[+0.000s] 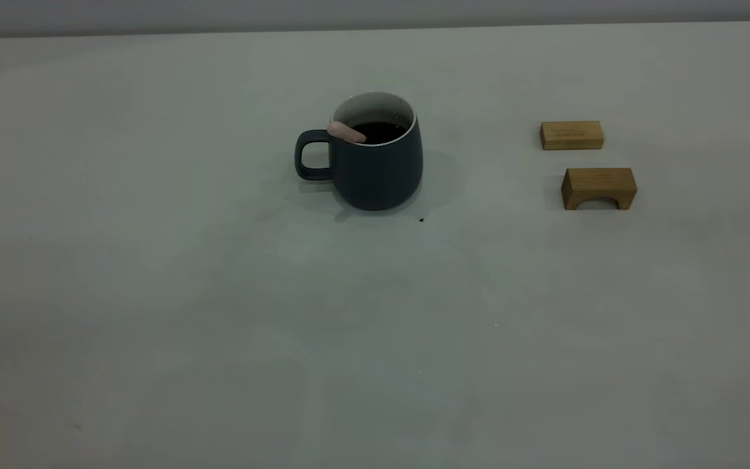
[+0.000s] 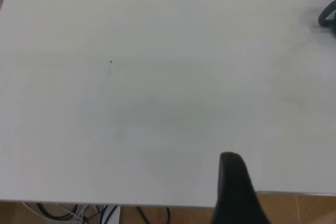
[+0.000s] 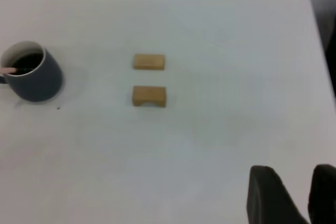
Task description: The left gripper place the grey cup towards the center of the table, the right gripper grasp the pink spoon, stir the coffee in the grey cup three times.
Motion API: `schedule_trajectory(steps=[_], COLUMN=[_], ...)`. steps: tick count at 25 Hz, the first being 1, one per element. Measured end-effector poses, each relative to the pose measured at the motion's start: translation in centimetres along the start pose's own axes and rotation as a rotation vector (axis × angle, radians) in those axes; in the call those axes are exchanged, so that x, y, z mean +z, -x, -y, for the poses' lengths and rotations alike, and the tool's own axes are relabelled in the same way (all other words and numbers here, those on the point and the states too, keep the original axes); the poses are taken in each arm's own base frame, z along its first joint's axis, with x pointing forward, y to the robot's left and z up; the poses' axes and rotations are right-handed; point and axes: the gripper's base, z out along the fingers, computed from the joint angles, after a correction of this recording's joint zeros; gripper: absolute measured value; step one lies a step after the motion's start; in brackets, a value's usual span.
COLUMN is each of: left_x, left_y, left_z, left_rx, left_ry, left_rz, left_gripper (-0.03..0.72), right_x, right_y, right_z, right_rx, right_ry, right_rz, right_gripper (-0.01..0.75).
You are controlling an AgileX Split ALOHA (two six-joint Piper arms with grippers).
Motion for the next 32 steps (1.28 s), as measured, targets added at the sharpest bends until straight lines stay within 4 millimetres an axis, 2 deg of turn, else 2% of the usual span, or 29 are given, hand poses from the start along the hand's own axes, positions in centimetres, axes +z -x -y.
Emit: schedule_trajectory(steps=[2, 4, 7, 11, 32], left_x=[0.0, 0.0, 0.0, 0.0, 0.0], left_y=[0.0, 0.0, 0.0, 0.0, 0.0], left_z=[0.0, 0.0, 0.0, 0.0, 0.0], left_rx=[0.0, 0.0, 0.0, 0.0, 0.0], left_ry=[0.0, 0.0, 0.0, 0.0, 0.0], left_rz=[0.0, 0.0, 0.0, 0.0, 0.0], left_gripper=[0.528, 0.528, 0.528, 0.528, 0.528], right_x=[0.4, 0.7, 0.7, 0.6, 0.4], right_y=[-2.4, -3.8, -4.4, -5.5, -5.7], right_z=[0.1, 0.2, 0.3, 0.5, 0.5], right_rx=[0.046, 0.08, 0.117, 0.071, 0.039], right_ry=[-0.011, -0.045, -0.101, -0.149, -0.148], right_rz=[0.004, -0.015, -0.019, -0.009, -0.003], right_gripper=[0.235, 0.237, 0.237, 0.237, 0.237])
